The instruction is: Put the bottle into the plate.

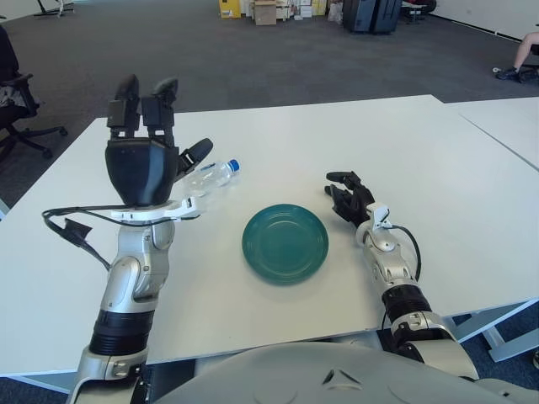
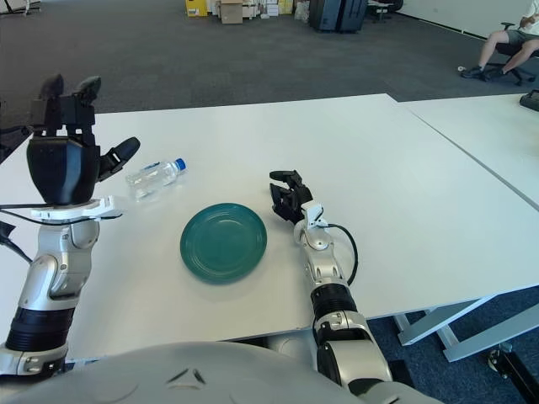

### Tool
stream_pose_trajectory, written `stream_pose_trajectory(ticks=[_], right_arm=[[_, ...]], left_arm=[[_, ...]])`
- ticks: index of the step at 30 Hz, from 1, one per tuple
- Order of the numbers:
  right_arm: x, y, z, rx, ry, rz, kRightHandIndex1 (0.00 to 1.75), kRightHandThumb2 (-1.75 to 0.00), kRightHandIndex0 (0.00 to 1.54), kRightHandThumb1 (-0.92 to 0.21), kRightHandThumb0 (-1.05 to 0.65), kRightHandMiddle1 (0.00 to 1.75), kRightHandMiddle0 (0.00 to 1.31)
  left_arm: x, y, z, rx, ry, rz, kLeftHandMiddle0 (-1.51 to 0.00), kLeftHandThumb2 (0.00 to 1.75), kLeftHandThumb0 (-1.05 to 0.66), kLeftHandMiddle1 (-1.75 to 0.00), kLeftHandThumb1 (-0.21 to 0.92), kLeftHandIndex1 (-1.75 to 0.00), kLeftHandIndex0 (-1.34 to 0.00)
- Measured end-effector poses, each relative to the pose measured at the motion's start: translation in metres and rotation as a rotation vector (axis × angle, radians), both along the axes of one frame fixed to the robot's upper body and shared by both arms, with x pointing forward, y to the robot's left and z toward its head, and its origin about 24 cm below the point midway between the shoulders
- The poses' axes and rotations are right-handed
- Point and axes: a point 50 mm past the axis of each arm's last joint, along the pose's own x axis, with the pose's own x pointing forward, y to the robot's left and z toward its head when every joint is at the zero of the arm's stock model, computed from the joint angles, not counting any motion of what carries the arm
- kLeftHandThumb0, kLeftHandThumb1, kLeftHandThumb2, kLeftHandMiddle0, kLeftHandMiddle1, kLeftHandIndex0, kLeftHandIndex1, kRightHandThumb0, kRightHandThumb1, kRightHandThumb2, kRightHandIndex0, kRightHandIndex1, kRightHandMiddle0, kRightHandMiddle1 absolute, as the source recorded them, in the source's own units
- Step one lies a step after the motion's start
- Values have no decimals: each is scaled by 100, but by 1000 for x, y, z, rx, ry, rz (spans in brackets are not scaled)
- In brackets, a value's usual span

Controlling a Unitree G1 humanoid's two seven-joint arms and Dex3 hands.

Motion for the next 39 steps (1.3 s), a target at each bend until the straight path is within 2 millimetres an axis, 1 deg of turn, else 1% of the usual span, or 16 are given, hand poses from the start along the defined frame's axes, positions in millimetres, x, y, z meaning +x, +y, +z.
stream_pose_trajectory(ticks=[5, 6, 7, 9, 13, 17, 20, 25, 36, 39], right_arm=[[0, 1, 0, 1, 1, 4, 53, -70, 37, -80, -50, 112, 16], [0, 1, 0, 2, 1, 4, 53, -70, 38, -80, -50, 112, 16], [0, 1, 0, 2, 1, 5, 54, -70, 38, -80, -50, 112, 16], [0, 1, 0, 3, 1, 6, 54, -70, 38, -80, -50, 112, 16], [0, 2, 0, 4, -3, 12, 54, -69, 37, -80, -51, 113, 17], [0, 4, 1, 5, -10, 20, 56, -70, 37, -80, -51, 115, 16], [1, 4, 1, 2, -17, 26, 56, -70, 36, -80, -51, 115, 16], [0, 4, 0, -7, -21, 33, 56, -70, 34, -79, -54, 116, 14], [1, 3, 0, -23, -17, 21, 55, -68, 35, -80, -56, 115, 14], [1, 3, 1, -27, -17, 19, 54, -68, 36, -80, -56, 115, 14]], left_arm=[[28, 16, -7, 100, 75, 101, -14, 69, -105, -1, 92, -55, 0], [34, 18, -8, 126, 97, 118, -10, 71, -105, -1, 92, -47, 0], [40, 19, -10, 147, 120, 130, -9, 71, -105, -1, 92, -46, 0], [54, 19, -13, 197, 193, 142, -6, 72, -105, -1, 92, -40, 0], [75, 17, -25, 243, 338, 132, -1, 70, -105, 0, 92, -24, 0], [88, 13, -41, 246, 492, 89, 0, 68, -105, 0, 92, -13, 0], [94, 9, -54, 240, 625, 54, 0, 67, -105, 0, 92, -10, 0], [99, 7, -70, 229, 801, 37, 0, 66, -105, 0, 92, -3, 0], [102, 1, -82, 237, 1033, 13, -1, 69, -105, 0, 92, 0, 0], [103, -1, -83, 240, 1124, -24, -7, 69, -105, -3, 92, -1, -1]])
